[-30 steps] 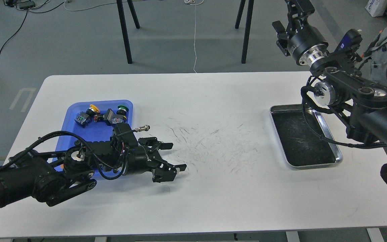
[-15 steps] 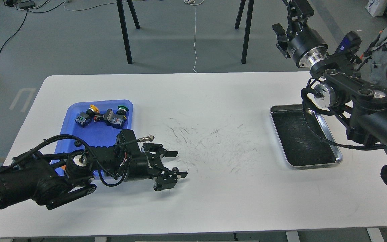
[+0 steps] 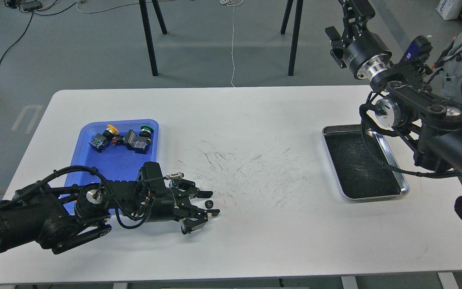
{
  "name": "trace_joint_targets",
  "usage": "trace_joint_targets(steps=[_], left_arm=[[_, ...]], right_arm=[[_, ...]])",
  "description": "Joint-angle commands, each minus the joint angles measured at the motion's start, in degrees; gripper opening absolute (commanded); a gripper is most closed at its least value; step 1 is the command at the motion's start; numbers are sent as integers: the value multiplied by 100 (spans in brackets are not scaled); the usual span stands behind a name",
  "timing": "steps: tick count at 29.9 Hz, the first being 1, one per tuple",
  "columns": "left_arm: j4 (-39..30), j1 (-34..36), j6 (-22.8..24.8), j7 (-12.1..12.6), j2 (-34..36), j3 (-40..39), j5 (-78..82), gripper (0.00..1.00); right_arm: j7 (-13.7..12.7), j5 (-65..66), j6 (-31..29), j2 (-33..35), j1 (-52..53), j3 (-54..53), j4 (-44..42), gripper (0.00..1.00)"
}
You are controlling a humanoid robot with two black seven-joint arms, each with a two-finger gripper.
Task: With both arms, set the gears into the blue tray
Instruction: 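Reach the left gripper to the black part and close on it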
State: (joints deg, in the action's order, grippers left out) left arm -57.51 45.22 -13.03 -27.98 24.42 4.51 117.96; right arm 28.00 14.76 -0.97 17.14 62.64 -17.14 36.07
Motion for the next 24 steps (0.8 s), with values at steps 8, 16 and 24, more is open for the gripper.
trace_joint_targets(steps=[8, 16, 24], left_arm=[[12, 4, -24, -2, 19, 6, 87, 43], [126, 4, -33, -2, 10, 6, 281, 29], [170, 39, -42, -2, 10, -3, 272, 21]], right_arm=[[0, 0, 0, -9, 3, 0, 5, 98], [0, 0, 0, -9, 3, 0, 5, 98], [0, 0, 0, -9, -15, 0, 5, 98]])
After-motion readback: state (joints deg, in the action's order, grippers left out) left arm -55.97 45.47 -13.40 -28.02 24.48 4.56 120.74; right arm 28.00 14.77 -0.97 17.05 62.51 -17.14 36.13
